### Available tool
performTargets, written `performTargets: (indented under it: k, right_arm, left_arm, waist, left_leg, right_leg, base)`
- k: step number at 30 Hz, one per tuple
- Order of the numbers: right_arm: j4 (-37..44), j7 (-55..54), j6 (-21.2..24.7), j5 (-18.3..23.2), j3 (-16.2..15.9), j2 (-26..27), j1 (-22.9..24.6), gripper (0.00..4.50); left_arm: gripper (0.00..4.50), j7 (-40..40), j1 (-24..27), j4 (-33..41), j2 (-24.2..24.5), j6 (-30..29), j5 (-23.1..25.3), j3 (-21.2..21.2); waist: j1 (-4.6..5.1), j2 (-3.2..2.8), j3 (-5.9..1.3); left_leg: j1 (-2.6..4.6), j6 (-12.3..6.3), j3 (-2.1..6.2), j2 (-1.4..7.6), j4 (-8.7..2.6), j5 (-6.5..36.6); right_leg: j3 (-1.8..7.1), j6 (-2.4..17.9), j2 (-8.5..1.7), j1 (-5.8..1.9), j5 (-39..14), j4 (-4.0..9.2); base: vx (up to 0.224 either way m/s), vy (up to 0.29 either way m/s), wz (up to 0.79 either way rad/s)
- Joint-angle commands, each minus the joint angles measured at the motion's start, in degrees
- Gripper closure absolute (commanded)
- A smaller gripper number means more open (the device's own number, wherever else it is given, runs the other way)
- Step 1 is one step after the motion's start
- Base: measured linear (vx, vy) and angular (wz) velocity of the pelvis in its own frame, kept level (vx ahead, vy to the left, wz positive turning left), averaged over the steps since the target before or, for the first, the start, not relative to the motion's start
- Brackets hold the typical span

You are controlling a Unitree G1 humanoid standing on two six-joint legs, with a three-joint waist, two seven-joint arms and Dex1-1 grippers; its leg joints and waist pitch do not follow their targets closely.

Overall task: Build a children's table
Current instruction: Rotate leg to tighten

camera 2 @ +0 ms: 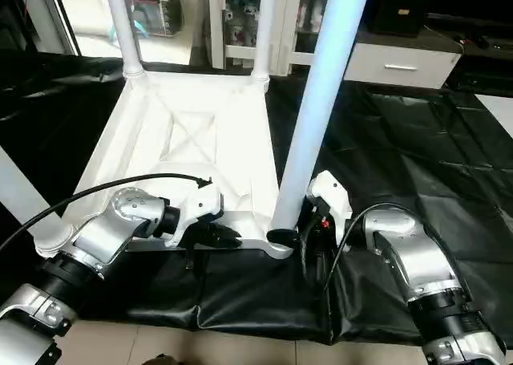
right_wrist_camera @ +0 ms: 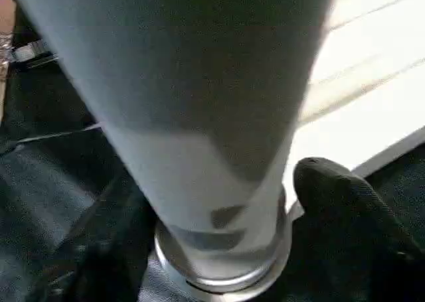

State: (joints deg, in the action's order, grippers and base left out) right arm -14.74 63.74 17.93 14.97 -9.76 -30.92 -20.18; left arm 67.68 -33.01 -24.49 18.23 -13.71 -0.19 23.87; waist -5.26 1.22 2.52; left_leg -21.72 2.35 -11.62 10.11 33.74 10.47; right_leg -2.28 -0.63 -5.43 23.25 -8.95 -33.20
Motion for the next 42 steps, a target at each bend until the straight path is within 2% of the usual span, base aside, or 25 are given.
performTargets:
  k: [1, 8, 10, 12, 13, 15, 17, 18, 20, 22, 24, 25, 26, 27, 28, 30, 34, 35, 38, 39, 40, 41, 42]
  right_arm:
    - [-0.93, 0.17, -0.81, -1.58, -0.49, -0.82, -1.04, 1.55]
    - [-2.31, -0.33, -1.63, -2.37, -0.74, -0.6, -1.04, 2.14]
    - [-5.31, -6.75, -2.02, -4.75, 0.03, 1.15, -2.0, 2.22]
    - [-7.64, -11.66, -1.86, -6.51, 0.64, 2.43, -2.83, 2.29]
    - [-8.99, -14.64, -1.18, -6.78, 1.43, 3.67, -3.11, 2.29]
    - [-11.04, -20.86, 0.49, -6.95, 3.26, 6.26, -3.51, 2.36]
    - [-12.42, -26.23, 2.28, -6.6, 5.14, 8.71, -3.91, 2.37]
    - [-13.7, -31.49, 3.02, -6.65, 6.72, 10.8, -4.53, 2.39]
    - [-16.35, -42.2, 3.59, -6.57, 9.88, 15.12, -5.92, 2.4]
    - [-18.01, -48.51, 3.64, -6.34, 11.71, 18.28, -6.8, 2.4]
    - [-19.04, -52.28, 3.61, -6.21, 12.28, 21.39, -7.38, 2.41]
    - [-19.39, -53.51, 3.62, -6.13, 12.31, 22.81, -7.59, 2.41]
    - [-19.42, -53.6, 3.53, -6.2, 12.17, 22.97, -7.63, 2.41]
    - [-19.8, -54.4, 2.31, -7.29, 9.85, 25.47, -8.13, 2.43]
    - [-19.8, -54.4, 2.31, -7.29, 9.85, 25.47, -8.13, 2.45]
    - [-20.05, -54.72, 0.79, -8.34, 8.31, 26.55, -8.67, 2.46]
    - [-19.83, -52.95, -2.27, -7.73, 8.18, 27.15, -9.18, 2.47]
    - [-18.75, -50.42, -2.55, -6.41, 8.35, 27.2, -8.8, 1.93]
    - [-15.83, -47.15, -3.51, -5.87, 7.85, 26.32, -7.62, 1.73]
    - [-14.11, -45.81, -3.78, -5.77, 7.62, 25.48, -6.81, 1.6]
    - [-13.56, -45.61, -3.62, -5.65, 7.72, 25.25, -6.55, 1.45]
    - [-12.1, -45.07, -3.18, -5.34, 7.99, 24.64, -5.86, 1.38]
    - [-10.28, -44.34, -2.69, -4.95, 8.31, 23.79, -4.96, 1.34]
  left_arm:
    - [4.5, 0.94, 0.69, 1.05, -0.79, -0.32, -0.14, 1.19]
    - [4.5, 1.06, 0.72, 1.25, -0.52, -1.05, 0.08, 1.55]
    - [4.5, 0.2, 0.71, 1.02, -0.53, -1.19, 0.4, 1.32]
    - [4.5, -0.51, 0.61, 0.66, -0.71, -1.31, 0.56, 1.08]
    - [4.5, -1.59, 0.33, 0.0, -1.18, -0.98, 0.74, 0.72]
    - [4.5, -3.97, -0.27, -1.37, -2.33, -0.69, 0.92, -0.17]
    - [4.5, -6.01, -0.89, -2.58, -3.31, -0.63, 1.17, -0.81]
    - [4.5, -8.36, -1.65, -3.71, -4.32, -1.68, 1.49, -1.43]
    - [4.5, -17.33, -4.11, -7.71, -7.57, -5.32, 2.67, -3.73]
    - [4.5, -27.06, -6.42, -11.7, -10.71, -7.46, 3.12, -6.83]
    - [4.5, -35.6, -8.55, -15.2, -13.49, -7.26, 2.91, -9.94]
    - [4.5, -38.96, -9.42, -16.58, -14.63, -6.79, 2.71, -11.24]
    - [4.5, -39.21, -9.52, -16.73, -14.74, -6.67, 2.7, -11.32]
    - [4.5, -42.43, -10.89, -18.96, -16.33, -4.62, 2.83, -12.28]
    - [4.5, -42.43, -10.89, -18.96, -16.33, -4.62, 2.83, -12.28]
    - [4.5, -43.75, -11.81, -20.28, -16.86, -3.29, 3.42, -12.58]
    - [4.5, -44.89, -12.72, -21.74, -16.41, -2.6, 4.02, -12.93]
    - [4.5, -44.81, -12.66, -21.88, -15.98, -2.5, 4.21, -12.76]
    - [4.5, -44.5, -12.38, -22.1, -15.08, -2.3, 4.43, -12.65]
    - [4.5, -44.28, -12.24, -22.22, -14.51, -2.07, 4.58, -12.59]
    - [4.5, -44.15, -12.17, -22.2, -14.31, -2.08, 4.62, -12.56]
    - [4.5, -43.82, -11.98, -22.15, -13.78, -2.11, 4.73, -12.48]
    - [4.5, -43.04, -11.71, -22.05, -13.06, -2.01, 4.86, -12.27]
  waist:
    - [0.14, 1.0, -3.38]
    - [0.16, 0.98, -3.42]
    - [0.32, 0.89, -3.43]
    - [0.97, 0.94, -3.25]
    - [1.42, 0.91, -3.29]
    - [2.25, 1.09, -3.1]
    - [2.82, 1.23, -3.09]
    - [3.15, 0.94, -3.01]
    - [3.76, 1.1, -3.04]
    - [3.95, 0.96, -3.09]
    - [3.85, 1.19, -3.08]
    - [3.82, 1.2, -3.09]
    - [3.67, 1.24, -3.17]
    - [3.52, 1.35, -3.22]
    - [3.42, 1.27, -3.29]
    - [3.16, 1.49, -3.36]
    - [2.87, 1.46, -3.42]
    - [2.81, 1.52, -3.35]
    - [2.69, 1.48, -3.22]
    - [3.39, 1.58, -3.36]
    - [3.53, 1.57, -3.47]
    - [3.58, 1.4, -3.61]
    - [3.46, 1.58, -4.1]
  left_leg:
    - [1.33, -2.89, 1.23, 3.24, -4.2, 12.25]
    - [1.36, -3.08, 1.25, 3.26, -4.15, 12.25]
    - [1.35, -2.87, 1.27, 3.23, -4.14, 12.14]
    - [0.8, -1.77, 1.51, 3.02, -4.49, 13.08]
    - [0.81, -0.6, 1.75, 3.0, -4.66, 14.83]
    - [1.08, 0.66, 1.86, 2.89, -4.74, 18.33]
    - [1.09, 1.33, 2.1, 2.77, -4.82, 20.61]
    - [1.24, 1.63, 2.18, 2.74, -4.85, 21.41]
    - [1.11, 2.49, 2.39, 2.57, -4.89, 22.12]
    - [1.5, 2.92, 2.42, 2.57, -4.82, 22.94]
    - [1.93, 2.65, 2.28, 2.42, -4.64, 24.07]
    - [1.88, 2.29, 2.2, 2.23, -4.53, 24.11]
    - [1.91, 2.03, 2.2, 2.26, -4.55, 23.78]
    - [1.61, 1.44, 2.15, 2.26, -4.61, 22.59]
    - [1.56, 1.26, 2.12, 2.28, -4.72, 21.95]
    - [1.46, 0.52, 1.96, 2.43, -4.76, 20.23]
    - [1.4, -0.49, 1.69, 2.38, -4.63, 18.37]
    - [1.36, -0.89, 1.63, 2.36, -4.66, 18.16]
    - [1.1, -1.39, 1.69, 2.4, -4.76, 18.32]
    - [-0.17, -1.12, 2.39, 2.44, -5.2, 17.28]
    - [-0.45, -0.93, 2.5, 2.43, -5.21, 16.48]
    - [-0.42, -0.79, 2.54, 2.37, -5.09, 15.79]
    - [0.34, -2.11, 2.05, 2.4, -4.24, 12.05]
  right_leg:
    - [1.73, 12.62, -3.13, -2.06, -14.16, 3.1]
    - [1.69, 12.95, -3.15, -2.1, -14.19, 3.06]
    - [1.68, 13.06, -3.09, -2.01, -13.78, 3.0]
    - [1.54, 12.45, -3.05, -2.3, -15.78, 3.1]
    - [1.42, 11.48, -3.14, -2.41, -18.23, 3.29]
    - [1.41, 10.44, -3.1, -2.02, -21.86, 3.89]
    - [1.32, 9.19, -3.07, -2.01, -25.12, 4.18]
    - [1.4, 8.85, -3.1, -1.65, -26.26, 4.4]
    - [1.16, 8.14, -3.02, -1.66, -28.15, 4.54]
    - [1.05, 8.02, -2.94, -1.32, -28.28, 4.82]
    - [1.0, 7.95, -2.79, -0.94, -28.41, 5.14]
    - [1.02, 7.82, -2.76, -0.9, -28.61, 5.26]
    - [1.03, 7.79, -2.82, -1.01, -28.34, 5.35]
    - [1.09, 7.58, -2.79, -1.1, -27.08, 5.24]
    - [1.17, 7.51, -2.74, -1.13, -25.69, 5.17]
    - [1.29, 8.33, -2.74, -1.36, -21.97, 4.76]
    - [1.41, 9.48, -2.86, -1.61, -19.04, 4.45]
    - [1.41, 9.59, -2.85, -1.71, -19.1, 4.48]
    - [1.38, 9.14, -2.82, -1.89, -19.83, 4.54]
    - [1.0, 7.87, -2.95, -3.02, -20.48, 4.12]
    - [0.93, 7.43, -3.03, -3.22, -20.35, 4.09]
    - [0.87, 7.42, -3.02, -3.16, -19.73, 4.0]
    - [1.17, 9.95, -2.9, -2.53, -12.47, 3.53]
  base:
    - [0.0, 0.0, 0.0]
    - [0.0, 0.0, 0.0]
    - [0.0, 0.0, 0.0]
    - [0.0, 0.0, 0.0]
    - [0.0, 0.0, 0.0]
    - [0.0, 0.0, 0.0]
    - [0.0, 0.0, 0.0]
    - [0.0, 0.0, 0.0]
    - [0.0, 0.0, 0.0]
    - [0.0, 0.0, 0.0]
    - [0.0, 0.0, 0.0]
    - [0.0, 0.0, 0.0]
    - [0.0, 0.0, 0.0]
    - [0.0, 0.0, 0.0]
    - [0.0, 0.0, 0.0]
    - [0.0, 0.0, 0.0]
    - [0.0, 0.0, 0.0]
    - [0.0, 0.0, 0.0]
    - [0.0, 0.0, 0.0]
    - [0.0, 0.0, 0.0]
    - [-0.009, -0.003, -0.22]
    - [0.0, 0.0, 0.0]
    - [0.0, 0.0, 0.0]
